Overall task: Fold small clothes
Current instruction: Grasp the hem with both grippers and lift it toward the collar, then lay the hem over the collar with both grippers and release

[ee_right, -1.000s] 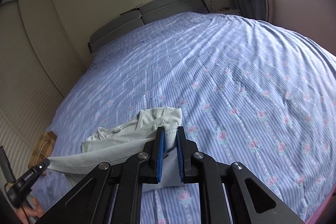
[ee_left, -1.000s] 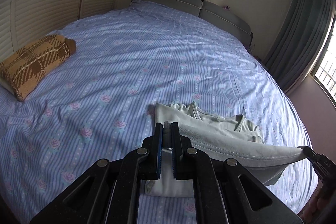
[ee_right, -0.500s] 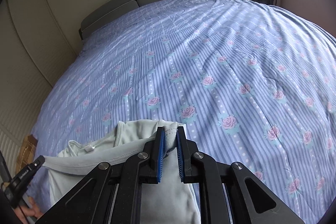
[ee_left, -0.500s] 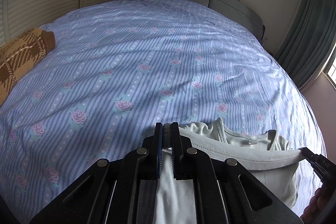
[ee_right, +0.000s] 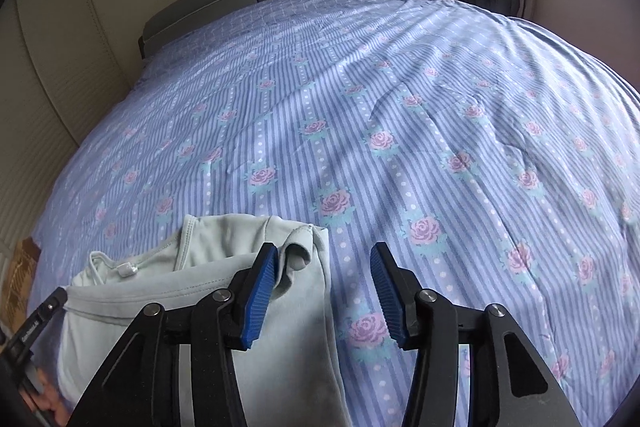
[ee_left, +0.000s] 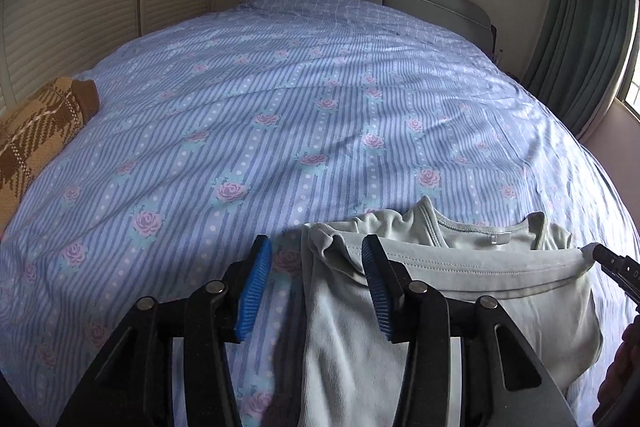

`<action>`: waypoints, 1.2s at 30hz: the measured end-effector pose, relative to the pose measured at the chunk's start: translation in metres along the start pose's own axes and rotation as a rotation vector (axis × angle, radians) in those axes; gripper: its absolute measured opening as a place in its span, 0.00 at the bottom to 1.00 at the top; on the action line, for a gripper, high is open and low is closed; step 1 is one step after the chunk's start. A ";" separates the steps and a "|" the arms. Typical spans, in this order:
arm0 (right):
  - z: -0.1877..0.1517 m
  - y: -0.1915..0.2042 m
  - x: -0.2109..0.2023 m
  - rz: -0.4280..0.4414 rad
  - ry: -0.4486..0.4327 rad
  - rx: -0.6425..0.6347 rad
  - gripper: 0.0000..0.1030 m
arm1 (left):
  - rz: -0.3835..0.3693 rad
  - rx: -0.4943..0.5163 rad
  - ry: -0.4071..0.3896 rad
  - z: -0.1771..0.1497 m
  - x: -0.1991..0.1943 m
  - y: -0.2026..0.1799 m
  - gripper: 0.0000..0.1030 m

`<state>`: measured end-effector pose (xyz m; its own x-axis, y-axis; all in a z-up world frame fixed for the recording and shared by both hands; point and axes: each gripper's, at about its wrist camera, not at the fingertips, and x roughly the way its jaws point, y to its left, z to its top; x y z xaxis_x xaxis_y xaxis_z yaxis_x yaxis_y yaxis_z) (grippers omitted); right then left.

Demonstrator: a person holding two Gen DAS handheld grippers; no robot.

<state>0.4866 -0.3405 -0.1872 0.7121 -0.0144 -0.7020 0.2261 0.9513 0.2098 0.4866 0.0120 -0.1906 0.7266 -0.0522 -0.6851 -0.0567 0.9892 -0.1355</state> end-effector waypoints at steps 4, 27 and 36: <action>-0.005 0.010 -0.030 0.000 -0.073 -0.059 0.54 | -0.051 0.072 -0.012 -0.009 -0.025 -0.017 0.48; -0.027 0.078 0.029 -0.052 0.062 -0.336 0.54 | -0.136 0.208 0.161 0.009 0.050 -0.064 0.49; 0.023 0.080 0.048 -0.058 0.037 -0.254 0.54 | -0.143 0.133 0.162 0.036 0.065 -0.050 0.49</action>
<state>0.5535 -0.2724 -0.1885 0.6771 -0.0643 -0.7331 0.0881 0.9961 -0.0060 0.5612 -0.0363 -0.2023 0.6007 -0.2041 -0.7730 0.1374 0.9788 -0.1517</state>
